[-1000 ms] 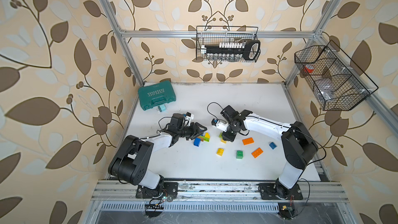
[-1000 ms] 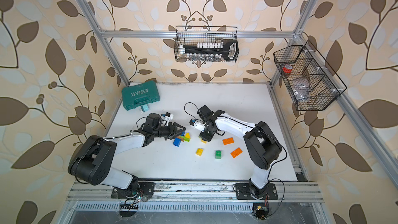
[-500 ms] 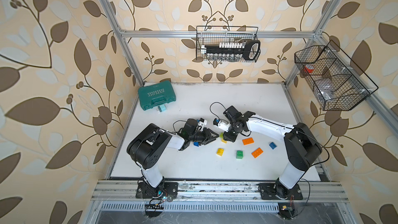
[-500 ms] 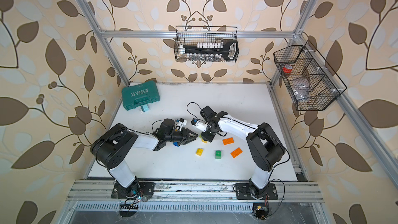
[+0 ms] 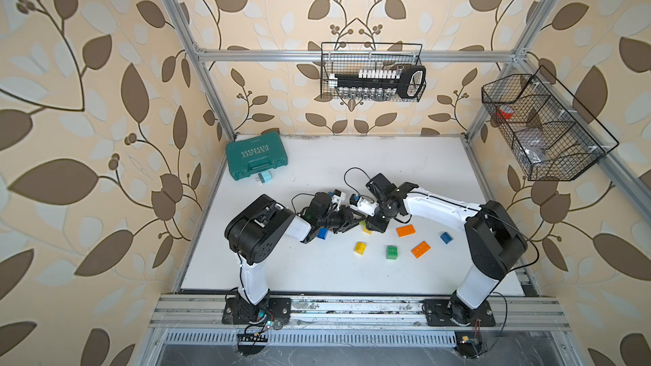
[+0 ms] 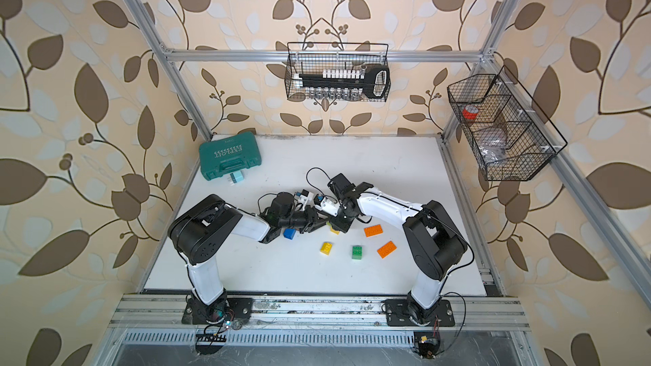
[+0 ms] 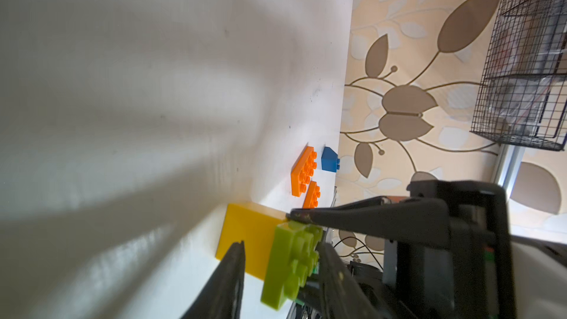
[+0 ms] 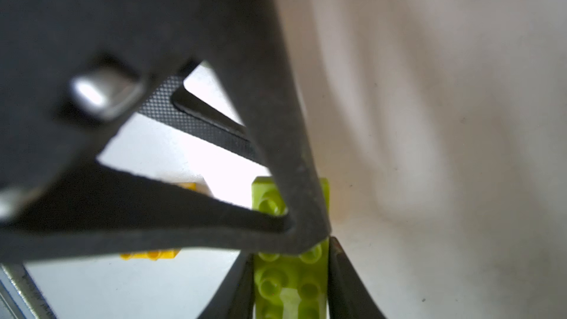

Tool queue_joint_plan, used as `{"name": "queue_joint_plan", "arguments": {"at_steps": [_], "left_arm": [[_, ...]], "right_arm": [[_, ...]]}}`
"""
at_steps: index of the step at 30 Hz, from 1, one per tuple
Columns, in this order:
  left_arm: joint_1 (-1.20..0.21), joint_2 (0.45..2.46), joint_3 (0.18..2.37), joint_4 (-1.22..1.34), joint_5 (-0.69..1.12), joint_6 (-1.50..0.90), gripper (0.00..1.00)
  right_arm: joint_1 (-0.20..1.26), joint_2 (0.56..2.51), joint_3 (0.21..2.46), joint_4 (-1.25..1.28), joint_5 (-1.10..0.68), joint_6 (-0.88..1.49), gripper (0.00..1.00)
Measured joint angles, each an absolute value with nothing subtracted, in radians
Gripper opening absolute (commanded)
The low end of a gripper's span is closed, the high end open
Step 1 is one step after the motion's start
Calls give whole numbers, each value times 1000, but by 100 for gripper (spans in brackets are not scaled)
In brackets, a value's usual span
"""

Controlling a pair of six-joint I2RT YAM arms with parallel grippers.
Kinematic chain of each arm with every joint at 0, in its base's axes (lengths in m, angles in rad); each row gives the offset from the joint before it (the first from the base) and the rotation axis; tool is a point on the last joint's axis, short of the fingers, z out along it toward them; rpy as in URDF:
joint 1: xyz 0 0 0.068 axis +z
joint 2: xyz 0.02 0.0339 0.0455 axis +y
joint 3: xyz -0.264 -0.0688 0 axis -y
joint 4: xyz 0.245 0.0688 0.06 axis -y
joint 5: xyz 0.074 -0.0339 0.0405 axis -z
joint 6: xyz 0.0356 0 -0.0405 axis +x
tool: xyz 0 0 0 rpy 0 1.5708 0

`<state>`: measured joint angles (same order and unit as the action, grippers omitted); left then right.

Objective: Assemble a fork with lego
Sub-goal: Assemble the lego brick with the lego brick.

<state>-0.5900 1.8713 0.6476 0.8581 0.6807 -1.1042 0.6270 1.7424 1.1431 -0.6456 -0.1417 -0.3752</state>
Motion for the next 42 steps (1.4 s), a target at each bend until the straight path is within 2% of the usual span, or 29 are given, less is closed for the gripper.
{"name": "queue_joint_plan", "arguments": {"at_steps": [6,12,22,28,36,42], "left_arm": [[-597,1912,648,966,714,-1155,40],[-597,1910,651,947,732,-1149,43],[-617,1882,675,811,752,-1076,46],[-623,1882,686,785,759,-1071,44],[-623,1882,700,752,759,-1053,42],[-623,1882,716,716,759,-1038,41]], "right_arm": [[620,1742,1138,-656,-142,-361,39],[614,1742,1138,-655,-144,-356,40],[613,1742,1138,-661,-149,-348,53],[611,1739,1138,-670,-162,-348,56],[565,1668,1138,-711,-237,-335,58],[514,1626,1138,-712,-270,-311,55]]}}
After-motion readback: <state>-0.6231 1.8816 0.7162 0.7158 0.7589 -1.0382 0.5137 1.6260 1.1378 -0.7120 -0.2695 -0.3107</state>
